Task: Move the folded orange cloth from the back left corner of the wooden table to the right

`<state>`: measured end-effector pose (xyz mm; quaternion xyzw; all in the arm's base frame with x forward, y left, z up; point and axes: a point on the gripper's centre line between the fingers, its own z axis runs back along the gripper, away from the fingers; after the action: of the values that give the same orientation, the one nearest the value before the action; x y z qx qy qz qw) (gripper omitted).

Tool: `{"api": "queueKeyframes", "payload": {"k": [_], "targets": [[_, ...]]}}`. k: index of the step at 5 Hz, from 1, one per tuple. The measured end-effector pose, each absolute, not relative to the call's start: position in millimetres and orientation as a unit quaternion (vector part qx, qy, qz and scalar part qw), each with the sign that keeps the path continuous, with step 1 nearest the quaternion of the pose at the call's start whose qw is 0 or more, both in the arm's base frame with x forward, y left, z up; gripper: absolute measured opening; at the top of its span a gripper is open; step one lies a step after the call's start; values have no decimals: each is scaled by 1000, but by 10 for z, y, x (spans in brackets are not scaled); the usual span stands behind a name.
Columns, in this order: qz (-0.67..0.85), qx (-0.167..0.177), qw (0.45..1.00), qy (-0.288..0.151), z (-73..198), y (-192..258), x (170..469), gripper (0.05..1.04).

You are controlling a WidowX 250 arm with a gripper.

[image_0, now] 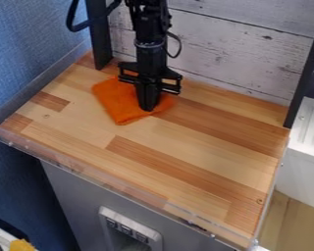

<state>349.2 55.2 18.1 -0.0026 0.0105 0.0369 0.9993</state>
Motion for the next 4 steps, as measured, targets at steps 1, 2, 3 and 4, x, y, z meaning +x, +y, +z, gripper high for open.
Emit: {"api": "queueKeyframes", "payload": {"k": [1, 2, 3, 4], "targets": [[18, -2, 1000, 5, 173, 480, 3443, 62], [8, -1, 1000, -1, 184, 418, 3421, 78], [2, -3, 1000, 2, 261, 355, 3419, 235], [-4, 0, 1000, 2, 426, 234, 3456, 467]]}}
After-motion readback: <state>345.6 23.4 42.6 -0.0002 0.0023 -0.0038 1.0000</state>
